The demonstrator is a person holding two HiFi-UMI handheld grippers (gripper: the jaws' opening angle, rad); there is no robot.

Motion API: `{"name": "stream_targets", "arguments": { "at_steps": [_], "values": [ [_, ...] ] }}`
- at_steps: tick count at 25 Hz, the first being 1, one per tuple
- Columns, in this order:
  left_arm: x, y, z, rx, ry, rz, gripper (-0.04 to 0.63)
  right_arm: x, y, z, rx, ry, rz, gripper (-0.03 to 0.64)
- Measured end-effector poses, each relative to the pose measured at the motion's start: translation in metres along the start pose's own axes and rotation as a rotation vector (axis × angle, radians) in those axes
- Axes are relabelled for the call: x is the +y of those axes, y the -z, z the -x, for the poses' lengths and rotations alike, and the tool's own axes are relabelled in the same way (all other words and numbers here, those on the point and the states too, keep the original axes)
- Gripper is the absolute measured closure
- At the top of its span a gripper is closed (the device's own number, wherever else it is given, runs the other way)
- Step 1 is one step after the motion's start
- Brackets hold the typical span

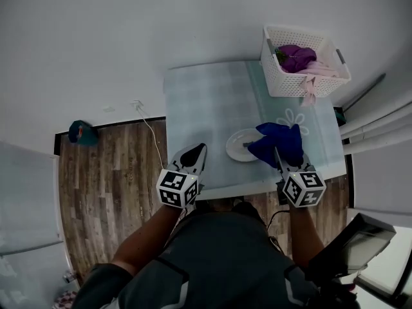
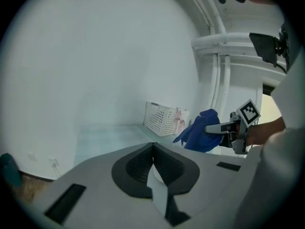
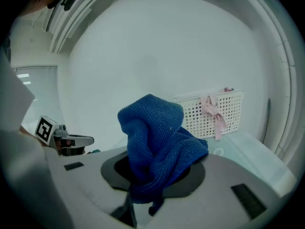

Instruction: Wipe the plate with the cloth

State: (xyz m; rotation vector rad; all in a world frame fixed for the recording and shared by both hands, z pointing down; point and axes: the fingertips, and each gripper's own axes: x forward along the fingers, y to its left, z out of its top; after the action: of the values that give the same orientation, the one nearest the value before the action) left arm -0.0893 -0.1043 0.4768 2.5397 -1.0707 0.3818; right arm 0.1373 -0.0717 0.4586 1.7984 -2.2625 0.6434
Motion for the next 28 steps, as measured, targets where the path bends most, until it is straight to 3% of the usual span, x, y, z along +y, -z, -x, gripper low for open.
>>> {"name": "stream_targets", "arguments": {
  "at_steps": [5,12,17,21,28],
  "values": [
    [-0.017,-0.039,0.025,-0.105,0.113,-0.075,0.586,0.026,-0.037,0.028,-0.102,0.027,0.019,0.495],
    [-0.027,-0.062,0.054,-0.157,0.174,-0.054,0.586,0.066,-0.06,0.061,-0.174,0.048,0.023,0.495],
    [-0.045,-0.061,0.079,-0.181,0.159,-0.069,0.586,0.083,-0.063,0.089,-0.198,0.027,0.07,0.495],
    [-0.061,-0.069,0.101,-0.22,0.102,-0.062,0.586,0.091,-0.066,0.111,-0.215,-0.022,0.105,0.495],
    [-0.123,-0.087,0.141,-0.29,0.029,-0.044,0.586,0.092,-0.071,0.166,-0.245,-0.113,0.125,0.495]
  ]
}}
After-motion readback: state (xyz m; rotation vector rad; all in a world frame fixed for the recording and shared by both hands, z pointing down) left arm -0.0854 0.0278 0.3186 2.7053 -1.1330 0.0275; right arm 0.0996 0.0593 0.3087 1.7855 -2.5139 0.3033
